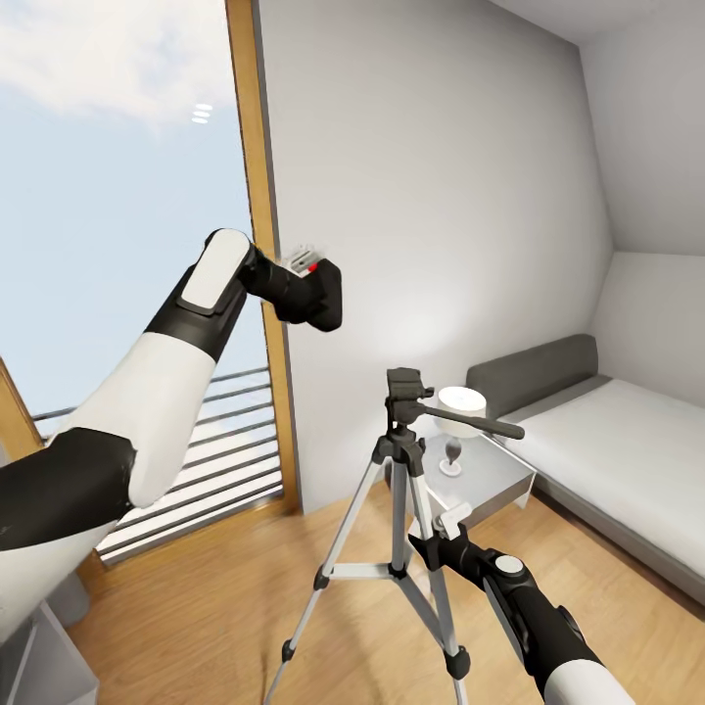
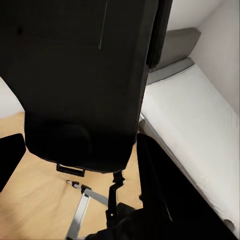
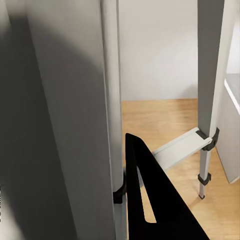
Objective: Attach the digital camera to the camera tripod in the bedroom.
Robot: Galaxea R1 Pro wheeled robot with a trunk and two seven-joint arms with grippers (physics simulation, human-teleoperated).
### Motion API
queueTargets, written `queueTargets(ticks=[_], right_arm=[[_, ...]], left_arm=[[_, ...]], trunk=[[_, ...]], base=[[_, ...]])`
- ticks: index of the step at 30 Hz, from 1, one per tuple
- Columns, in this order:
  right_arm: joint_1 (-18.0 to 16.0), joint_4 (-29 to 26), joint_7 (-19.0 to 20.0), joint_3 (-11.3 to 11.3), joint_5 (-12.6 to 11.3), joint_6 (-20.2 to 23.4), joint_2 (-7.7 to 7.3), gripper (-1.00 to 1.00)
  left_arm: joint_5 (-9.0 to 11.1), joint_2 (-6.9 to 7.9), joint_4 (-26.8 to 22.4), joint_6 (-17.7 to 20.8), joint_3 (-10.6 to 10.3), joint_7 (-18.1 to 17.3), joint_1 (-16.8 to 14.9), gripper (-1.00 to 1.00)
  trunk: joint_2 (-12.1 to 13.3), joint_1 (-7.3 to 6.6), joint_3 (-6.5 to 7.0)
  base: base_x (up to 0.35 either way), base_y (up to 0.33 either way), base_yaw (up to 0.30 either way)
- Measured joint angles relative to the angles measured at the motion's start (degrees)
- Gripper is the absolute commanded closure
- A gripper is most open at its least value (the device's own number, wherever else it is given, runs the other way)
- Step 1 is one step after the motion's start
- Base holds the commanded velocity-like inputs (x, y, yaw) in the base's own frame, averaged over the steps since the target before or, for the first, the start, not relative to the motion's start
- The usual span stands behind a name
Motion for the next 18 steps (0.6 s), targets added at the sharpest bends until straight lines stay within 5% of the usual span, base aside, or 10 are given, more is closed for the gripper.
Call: queueTargets(ticks=[9, 14, 18], right_arm=[[0.0, 0.0, 0.0, 0.0, 0.1, 0.0, 0.00, 1.00], [0.0, 0.0, 0.0, 0.0, 0.1, 0.0, 0.00, 1.00], [0.0, 0.0, 0.0, 0.0, 0.1, 0.0, 0.00, 1.00]], left_arm=[[-0.4, -2.84, -0.4, -0.3, -0.5, 0.0, -0.3, 1.00], [-0.8, -3.44, -0.2, -0.5, -4.6, 0.5, -0.4, 1.00], [-1.2, -3.41, -0.8, -0.4, -5.8, 4.6, -0.4, 1.00]], trunk=[[0.0, 0.00, 0.00], [0.0, 0.00, 0.00], [0.0, 0.00, 0.00]], base=[[0.000, 0.000, 0.000], [0.000, 0.000, 0.000], [0.000, 0.000, 0.000]])
